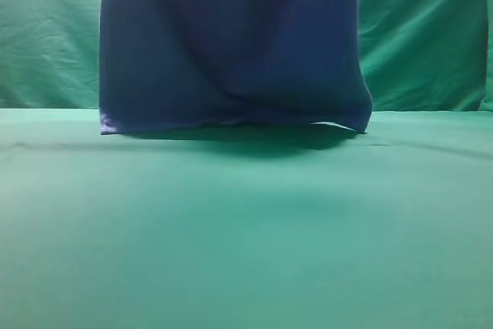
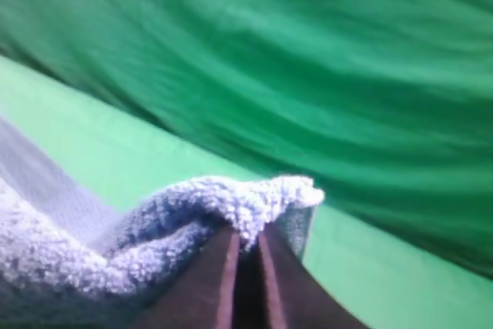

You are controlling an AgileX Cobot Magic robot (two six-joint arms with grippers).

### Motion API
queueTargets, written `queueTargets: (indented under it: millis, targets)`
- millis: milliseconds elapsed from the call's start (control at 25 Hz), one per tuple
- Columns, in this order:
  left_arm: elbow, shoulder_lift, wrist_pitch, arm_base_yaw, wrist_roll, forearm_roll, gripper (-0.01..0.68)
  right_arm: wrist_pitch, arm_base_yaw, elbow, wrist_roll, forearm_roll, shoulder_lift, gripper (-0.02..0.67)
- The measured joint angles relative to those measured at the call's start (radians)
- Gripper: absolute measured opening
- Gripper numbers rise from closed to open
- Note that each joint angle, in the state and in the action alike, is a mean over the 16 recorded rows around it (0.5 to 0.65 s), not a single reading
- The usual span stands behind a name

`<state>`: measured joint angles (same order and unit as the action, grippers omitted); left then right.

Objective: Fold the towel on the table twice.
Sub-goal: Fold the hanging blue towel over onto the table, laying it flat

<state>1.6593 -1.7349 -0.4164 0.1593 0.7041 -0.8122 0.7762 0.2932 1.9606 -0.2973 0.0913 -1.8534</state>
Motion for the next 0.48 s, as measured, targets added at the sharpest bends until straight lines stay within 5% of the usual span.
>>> queueTargets:
  millis: [480]
  targets:
    - [-0.052, 0.085, -0.257, 0.002, -0.48, 0.48, 0.0, 0.068, -0.005, -0.297, 0.103, -0.046, 0.201, 0.0]
